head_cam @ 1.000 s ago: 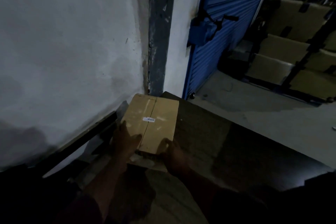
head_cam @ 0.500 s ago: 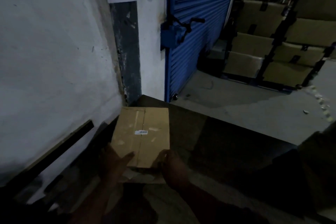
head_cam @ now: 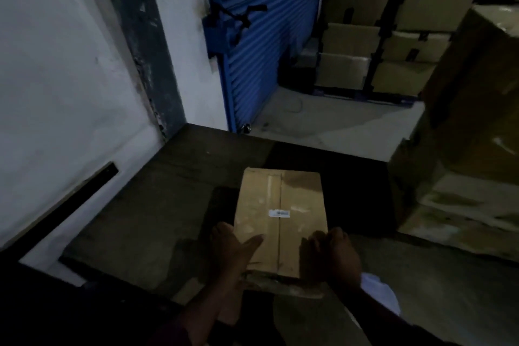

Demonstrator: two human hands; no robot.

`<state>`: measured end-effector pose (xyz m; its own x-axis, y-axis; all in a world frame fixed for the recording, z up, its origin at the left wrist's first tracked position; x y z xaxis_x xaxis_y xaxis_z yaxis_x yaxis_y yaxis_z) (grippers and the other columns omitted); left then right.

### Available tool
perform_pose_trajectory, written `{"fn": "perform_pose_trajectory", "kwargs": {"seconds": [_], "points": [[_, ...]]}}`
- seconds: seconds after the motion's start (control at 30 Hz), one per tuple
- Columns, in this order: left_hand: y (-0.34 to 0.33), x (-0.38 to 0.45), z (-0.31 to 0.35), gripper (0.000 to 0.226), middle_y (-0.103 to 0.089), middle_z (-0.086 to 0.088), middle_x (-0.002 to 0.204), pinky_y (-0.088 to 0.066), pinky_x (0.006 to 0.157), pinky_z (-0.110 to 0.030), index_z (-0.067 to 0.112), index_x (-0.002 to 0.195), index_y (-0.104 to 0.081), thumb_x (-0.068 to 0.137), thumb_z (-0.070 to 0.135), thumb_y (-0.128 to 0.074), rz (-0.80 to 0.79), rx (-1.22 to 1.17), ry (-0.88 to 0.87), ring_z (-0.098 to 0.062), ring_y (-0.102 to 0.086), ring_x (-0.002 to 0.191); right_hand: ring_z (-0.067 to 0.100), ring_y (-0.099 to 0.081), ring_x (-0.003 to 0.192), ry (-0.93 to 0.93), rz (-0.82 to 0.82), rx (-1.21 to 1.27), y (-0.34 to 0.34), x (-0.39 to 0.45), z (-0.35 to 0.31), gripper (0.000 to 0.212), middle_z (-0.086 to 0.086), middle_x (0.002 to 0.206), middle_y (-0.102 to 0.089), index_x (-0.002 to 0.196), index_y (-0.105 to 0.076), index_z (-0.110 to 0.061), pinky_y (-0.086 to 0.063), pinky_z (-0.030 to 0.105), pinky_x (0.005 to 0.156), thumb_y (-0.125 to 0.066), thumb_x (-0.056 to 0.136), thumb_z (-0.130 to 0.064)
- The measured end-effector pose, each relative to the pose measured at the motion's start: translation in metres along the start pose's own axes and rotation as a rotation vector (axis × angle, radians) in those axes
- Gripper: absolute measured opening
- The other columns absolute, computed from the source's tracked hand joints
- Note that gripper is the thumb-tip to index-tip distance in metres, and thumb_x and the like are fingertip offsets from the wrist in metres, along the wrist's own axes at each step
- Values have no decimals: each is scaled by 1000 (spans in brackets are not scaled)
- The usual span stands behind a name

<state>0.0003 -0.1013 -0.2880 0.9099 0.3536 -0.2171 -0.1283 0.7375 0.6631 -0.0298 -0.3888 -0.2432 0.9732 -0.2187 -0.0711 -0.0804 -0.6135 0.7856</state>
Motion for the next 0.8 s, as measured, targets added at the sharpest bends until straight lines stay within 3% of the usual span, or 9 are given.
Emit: {"fn": "perform_pose_trajectory", "kwargs": {"seconds": [0.07, 0.2, 0.3, 0.4, 0.5, 0.57, 0.67, 0.8], "points": [[-7, -33, 19, 89, -54, -6, 108, -48, 79, -34, 10, 114, -50, 56, 71, -80, 9, 25, -72, -26, -57, 99, 12, -61, 84, -53, 40, 8, 18, -21, 32, 22, 0, 105, -58, 102, -46, -30, -51, 24, 63, -55, 92, -47], [-34, -75, 27, 74, -56, -1, 98, -42, 70, -29, 11, 108, -50, 65, 64, -81, -40, 63, -94, -24, -60, 91, 26, -63, 78, -109, 218, -127, 38, -52, 73, 29, 6, 96, -60, 92, -43, -24, -54, 39, 65, -59, 88, -48], [-53, -94, 20, 73, -58, 0, 101, -47, 75, -32, 14, 112, -49, 68, 66, -78, -107, 29, -70, -26, -62, 96, 26, -58, 91, -162, 269, -119, 45, -56, 96, 39, 7, 106, -55, 102, -50, -18, -51, 37, 70, -60, 85, -51], [-60, -106, 20, 60, -53, 4, 82, -43, 66, -31, 19, 91, -48, 69, 67, -76, -123, 80, -114, -24, -62, 82, 24, -50, 99, -102, 254, -278, 49, -50, 105, 40, 4, 105, -51, 99, -58, -20, -43, 34, 76, -47, 87, -56], [-59, -107, 25, 62, -56, 2, 87, -50, 70, -35, 20, 90, -50, 67, 72, -73, -91, 142, -154, -23, -60, 81, 30, -51, 101, -70, 277, -376, 53, -50, 96, 27, 11, 109, -56, 104, -57, -16, -41, 40, 83, -55, 87, -37], [-56, -106, 37, 59, -55, -1, 95, -48, 71, -36, 18, 94, -52, 67, 66, -76, -19, 165, -264, -23, -57, 85, 34, -53, 99, 20, 298, -385, 51, -53, 77, 25, 13, 110, -57, 104, -60, -15, -42, 44, 84, -52, 86, -30], [-60, -105, 71, 42, -53, 1, 101, -47, 74, -38, 21, 97, -55, 74, 52, -74, 17, 246, -560, -21, -54, 93, 34, -56, 93, 310, 259, -328, 32, -55, 42, 35, 9, 105, -60, 99, -65, -16, -46, 43, 77, -46, 81, -39], [-90, -106, 104, 36, -54, 1, 113, -45, 86, -40, 25, 118, -60, 86, 39, -64, -175, 375, -913, -24, -52, 107, 28, -53, 98, 405, 143, -305, 9, -47, 21, 29, 1, 107, -59, 105, -62, -24, -42, 37, 75, -54, 81, -37]]}}
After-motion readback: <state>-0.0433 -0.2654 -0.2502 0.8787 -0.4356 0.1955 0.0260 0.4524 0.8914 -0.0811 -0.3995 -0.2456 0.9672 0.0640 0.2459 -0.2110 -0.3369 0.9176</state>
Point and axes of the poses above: each hand's wrist, its own x-axis towards the middle knuckle, its own y-axis out of the back of the hand, z = x × y, the point moved 8 cm from there along x, towards the middle knuckle
